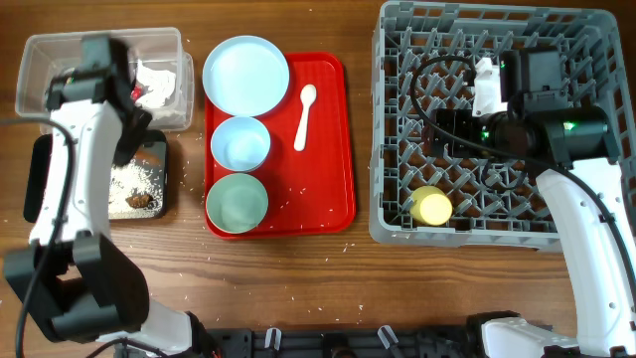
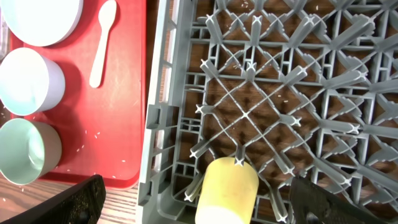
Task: Sort waste into correct bins and load items into the dishwasher rack
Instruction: 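Drop the carrot onto the black tray with the left gripper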
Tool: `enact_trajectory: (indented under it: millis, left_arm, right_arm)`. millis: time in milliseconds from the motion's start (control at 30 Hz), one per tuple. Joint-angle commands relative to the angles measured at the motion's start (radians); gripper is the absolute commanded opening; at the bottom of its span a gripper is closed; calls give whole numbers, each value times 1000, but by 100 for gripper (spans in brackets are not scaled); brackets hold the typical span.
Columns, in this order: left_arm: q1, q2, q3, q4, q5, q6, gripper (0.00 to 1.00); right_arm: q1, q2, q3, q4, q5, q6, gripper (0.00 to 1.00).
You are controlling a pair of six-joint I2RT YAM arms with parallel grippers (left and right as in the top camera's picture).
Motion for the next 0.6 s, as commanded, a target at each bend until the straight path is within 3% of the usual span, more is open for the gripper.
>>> enact_trajectory:
  millis: [0,100,200,300,367,567]
  left_arm:
    - [82,30,-174,145,-40,-224,4]
    - [114,33,-296,318,-36,-223,6]
    - [119,32,-353,403,-37,-223,15]
    - [119,32,-356,408,-36,-187,41]
    - [119,32,-356,412,-37,-145,48]
    - [110,-38,-269,352,9,196,53]
  right_arm:
    - [6,12,11,5,-18,-21,96]
    - [6,12,10,6,-18,-21,96]
    - [6,12,10,6,-18,-21,96]
    - [6,12,10,6,-18,-21,96]
    - [6,12,10,7,-18,-21,96]
    - [6,12,10,18,-18,-21,96]
